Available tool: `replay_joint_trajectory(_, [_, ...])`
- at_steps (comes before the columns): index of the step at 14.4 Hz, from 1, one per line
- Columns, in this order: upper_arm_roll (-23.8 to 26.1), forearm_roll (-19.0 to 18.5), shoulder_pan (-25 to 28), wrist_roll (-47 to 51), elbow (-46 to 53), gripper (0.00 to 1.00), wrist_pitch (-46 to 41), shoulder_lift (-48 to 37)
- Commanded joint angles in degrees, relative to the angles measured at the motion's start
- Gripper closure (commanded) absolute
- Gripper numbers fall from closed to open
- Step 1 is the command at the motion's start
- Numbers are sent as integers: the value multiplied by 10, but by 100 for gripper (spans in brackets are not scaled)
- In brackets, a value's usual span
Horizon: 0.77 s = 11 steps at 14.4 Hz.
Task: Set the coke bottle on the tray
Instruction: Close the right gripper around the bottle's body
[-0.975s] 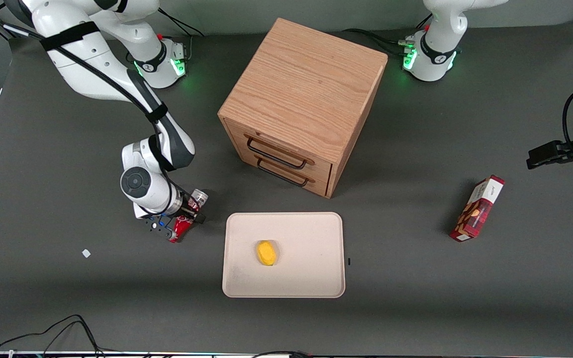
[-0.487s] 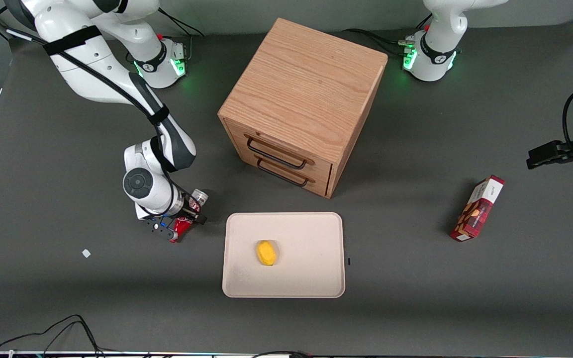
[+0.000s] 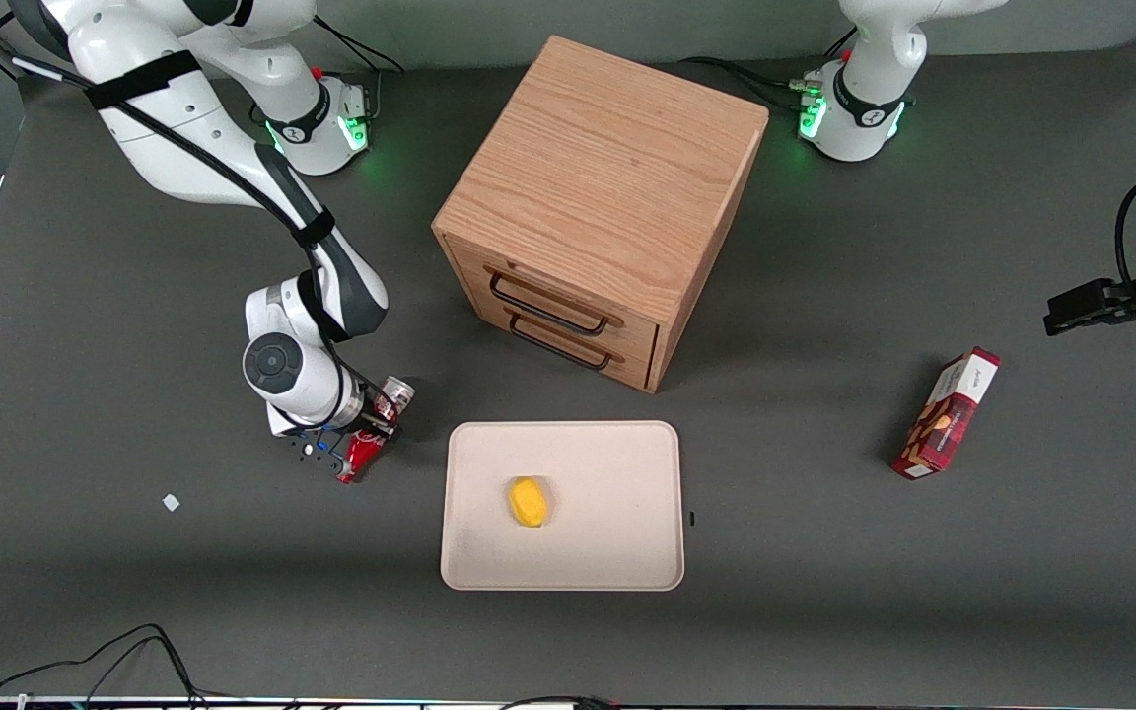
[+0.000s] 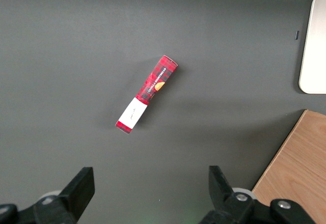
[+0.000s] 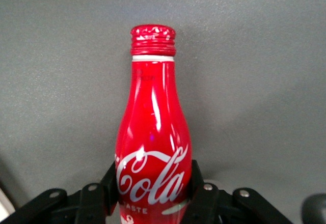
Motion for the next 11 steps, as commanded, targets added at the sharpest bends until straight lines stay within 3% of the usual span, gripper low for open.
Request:
replay_joint_trajectory(1, [-3, -19, 0, 16, -1, 100, 1, -9])
replay_joint_trajectory(5, [-2, -18, -3, 11, 5, 100, -55, -51])
replay_joint_trajectory(11, [2, -3, -19, -58, 138, 100, -308, -141])
